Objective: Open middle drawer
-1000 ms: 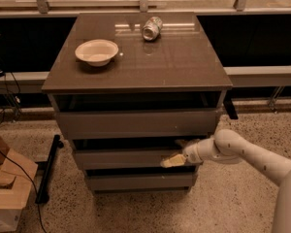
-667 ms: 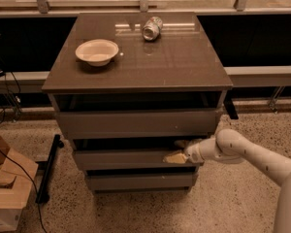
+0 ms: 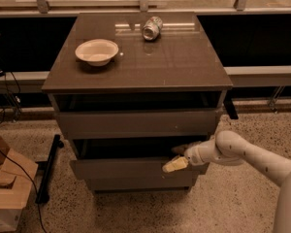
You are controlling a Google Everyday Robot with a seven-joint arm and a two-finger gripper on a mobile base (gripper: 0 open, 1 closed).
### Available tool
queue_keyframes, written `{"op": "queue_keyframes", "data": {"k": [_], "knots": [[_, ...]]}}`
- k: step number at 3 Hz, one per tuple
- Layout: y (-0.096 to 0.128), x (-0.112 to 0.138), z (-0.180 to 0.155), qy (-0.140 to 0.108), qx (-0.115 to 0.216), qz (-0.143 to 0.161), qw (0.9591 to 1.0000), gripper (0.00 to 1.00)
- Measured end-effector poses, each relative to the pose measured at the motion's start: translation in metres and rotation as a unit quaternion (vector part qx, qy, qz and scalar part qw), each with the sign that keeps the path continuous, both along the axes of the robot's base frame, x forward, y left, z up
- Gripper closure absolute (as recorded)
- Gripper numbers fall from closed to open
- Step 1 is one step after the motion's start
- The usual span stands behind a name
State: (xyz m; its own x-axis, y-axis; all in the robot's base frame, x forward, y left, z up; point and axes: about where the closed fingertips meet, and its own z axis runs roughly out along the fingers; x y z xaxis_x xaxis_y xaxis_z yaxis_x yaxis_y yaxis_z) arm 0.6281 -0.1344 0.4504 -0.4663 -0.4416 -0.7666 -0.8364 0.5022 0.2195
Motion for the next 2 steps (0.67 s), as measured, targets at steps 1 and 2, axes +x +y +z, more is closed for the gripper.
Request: {"op": "queue_keyframes", "data": {"k": [1, 2], "knots": [[0.0024, -0.0004, -0.001, 0.001, 0.001, 0.002, 1.0, 0.0], [0.0074, 0.0013, -0.0033, 0.002, -0.005, 0.022, 0.9997, 0.0]]}}
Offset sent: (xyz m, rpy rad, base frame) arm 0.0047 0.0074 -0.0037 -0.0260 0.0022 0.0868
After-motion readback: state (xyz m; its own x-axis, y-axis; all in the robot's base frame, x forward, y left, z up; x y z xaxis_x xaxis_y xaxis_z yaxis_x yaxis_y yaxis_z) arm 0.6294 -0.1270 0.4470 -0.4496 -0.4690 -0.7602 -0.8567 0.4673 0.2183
